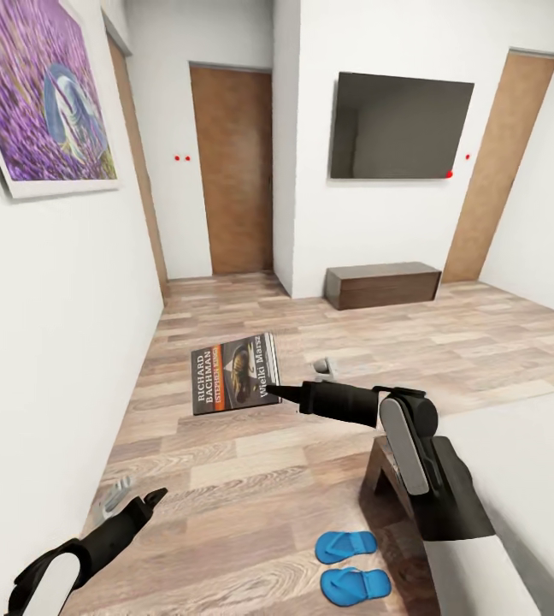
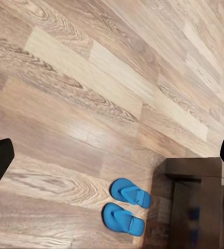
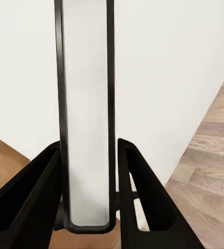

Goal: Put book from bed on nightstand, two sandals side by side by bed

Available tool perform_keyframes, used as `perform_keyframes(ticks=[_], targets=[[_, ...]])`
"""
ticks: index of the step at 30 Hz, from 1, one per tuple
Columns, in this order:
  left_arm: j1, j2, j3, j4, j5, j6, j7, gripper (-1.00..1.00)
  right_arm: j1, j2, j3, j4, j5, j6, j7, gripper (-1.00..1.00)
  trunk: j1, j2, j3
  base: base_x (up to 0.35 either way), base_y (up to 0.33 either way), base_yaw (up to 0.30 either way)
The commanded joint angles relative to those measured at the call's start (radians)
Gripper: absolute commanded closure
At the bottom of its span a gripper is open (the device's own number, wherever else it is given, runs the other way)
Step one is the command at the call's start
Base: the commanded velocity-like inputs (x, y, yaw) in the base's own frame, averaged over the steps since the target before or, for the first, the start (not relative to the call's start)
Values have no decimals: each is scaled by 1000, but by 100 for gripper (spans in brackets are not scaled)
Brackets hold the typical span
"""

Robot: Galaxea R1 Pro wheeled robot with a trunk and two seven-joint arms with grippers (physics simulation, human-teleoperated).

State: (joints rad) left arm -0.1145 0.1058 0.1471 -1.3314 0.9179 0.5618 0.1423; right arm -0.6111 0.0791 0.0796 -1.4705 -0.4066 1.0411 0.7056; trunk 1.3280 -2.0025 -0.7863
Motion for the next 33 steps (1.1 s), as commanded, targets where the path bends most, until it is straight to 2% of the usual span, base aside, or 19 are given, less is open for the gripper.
perform_keyframes(ticks=[1, 7, 19, 26, 33], targets=[[-1, 0, 0, -1, 11, 4, 8, -100, -1, 1, -1, -1, -3, 6, 6, 100, 0, -1, -1, 0, 262, 276], [-1, 0, 0, -1, 10, 3, 8, -100, -1, 1, -1, -1, -3, 6, 6, 100, 0, -1, -1, 0, 250, 276], [-1, -1, -1, -1, 11, 3, 8, -100, -1, 1, -3, -1, -3, 6, 6, 100, 0, -1, -1, 0, 49, 265], [-1, -2, -1, -1, 12, 3, 8, -100, -1, 1, -6, 1, -3, 6, 6, 100, 0, -1, -1, 10, 13, 87], [-1, -1, -1, -1, 11, 3, 8, -100, -2, 1, -7, 8, -4, 6, 7, 100, 0, -1, -1, 143, 122, 18]])
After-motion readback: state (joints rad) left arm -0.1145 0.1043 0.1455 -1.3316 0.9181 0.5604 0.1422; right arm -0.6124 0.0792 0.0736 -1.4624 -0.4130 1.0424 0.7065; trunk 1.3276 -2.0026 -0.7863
